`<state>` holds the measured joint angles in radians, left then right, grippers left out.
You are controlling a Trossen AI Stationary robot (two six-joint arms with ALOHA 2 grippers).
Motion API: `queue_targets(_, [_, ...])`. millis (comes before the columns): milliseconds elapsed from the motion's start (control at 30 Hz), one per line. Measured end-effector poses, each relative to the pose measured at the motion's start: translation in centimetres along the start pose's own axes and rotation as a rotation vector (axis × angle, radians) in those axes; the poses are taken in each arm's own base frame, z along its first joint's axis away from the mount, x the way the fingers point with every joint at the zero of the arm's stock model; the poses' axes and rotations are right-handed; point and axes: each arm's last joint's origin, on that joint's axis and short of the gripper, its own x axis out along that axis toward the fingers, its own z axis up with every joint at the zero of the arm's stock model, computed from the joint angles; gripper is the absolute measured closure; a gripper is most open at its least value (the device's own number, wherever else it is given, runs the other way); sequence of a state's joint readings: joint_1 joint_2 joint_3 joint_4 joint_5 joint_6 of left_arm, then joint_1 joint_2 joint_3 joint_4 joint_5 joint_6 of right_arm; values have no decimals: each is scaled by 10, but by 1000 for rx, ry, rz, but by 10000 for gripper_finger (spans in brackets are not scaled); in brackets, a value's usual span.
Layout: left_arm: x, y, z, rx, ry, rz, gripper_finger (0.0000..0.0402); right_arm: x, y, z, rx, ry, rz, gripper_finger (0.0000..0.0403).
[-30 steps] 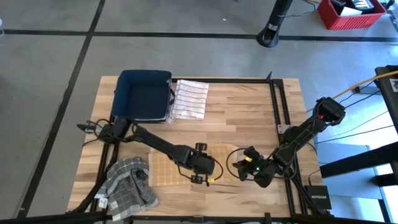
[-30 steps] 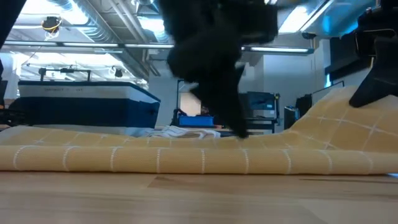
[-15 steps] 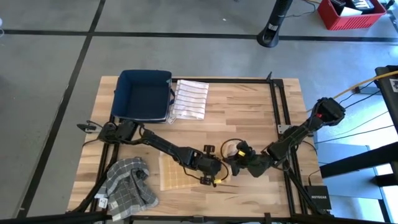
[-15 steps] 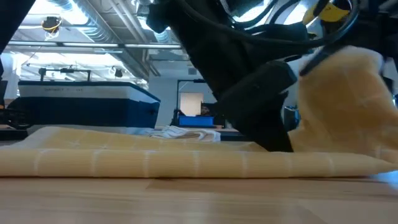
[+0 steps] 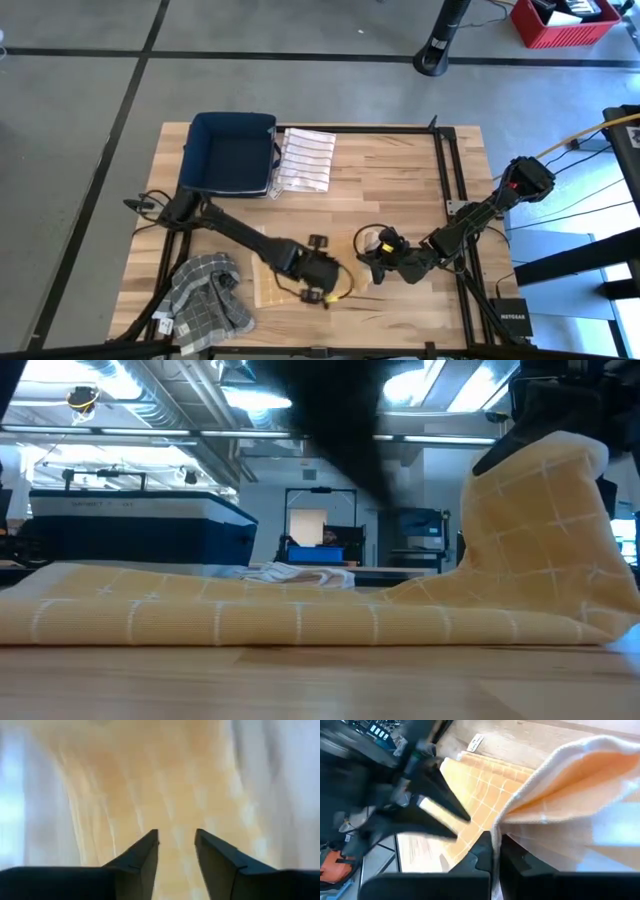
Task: Fold towel
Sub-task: Fold the orange towel
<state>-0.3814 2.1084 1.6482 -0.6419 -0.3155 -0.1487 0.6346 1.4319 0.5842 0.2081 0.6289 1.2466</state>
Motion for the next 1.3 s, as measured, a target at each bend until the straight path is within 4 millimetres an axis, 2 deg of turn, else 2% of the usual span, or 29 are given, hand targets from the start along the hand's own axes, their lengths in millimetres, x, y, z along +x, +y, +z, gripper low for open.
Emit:
queue_targets(67, [4, -8, -19, 18, 74, 31, 276, 0, 0, 0, -4, 1, -2, 390])
queue_targets(200, [16, -16, -50, -1, 112, 52, 276, 0, 0, 0, -3, 10, 3, 390])
queue_targets(367, [39, -16, -77, -118, 48, 36, 276, 4, 1, 1, 19, 23, 26, 389])
queue_targets(500, [49, -12, -80, -160, -35, 21, 276, 17, 3, 3, 37, 33, 68, 389])
queue_targets(633, [52, -6, -79, -161, -38, 13, 276, 32, 8, 8, 14, 32, 87, 389])
queue_targets(967, [53, -7, -74, -144, -81, 13, 276, 68, 32, 20, -68, 82, 131, 389])
queue_targets(1067, [43, -8, -67, -122, -89, 9, 276, 71, 33, 20, -88, 92, 126, 389])
queue_targets(1167, [23, -8, -66, -102, -75, 19, 276, 71, 32, 21, -89, 88, 117, 389])
queue_targets(1300, [-25, -6, -62, -137, -81, 16, 276, 71, 31, 21, -90, 90, 115, 389])
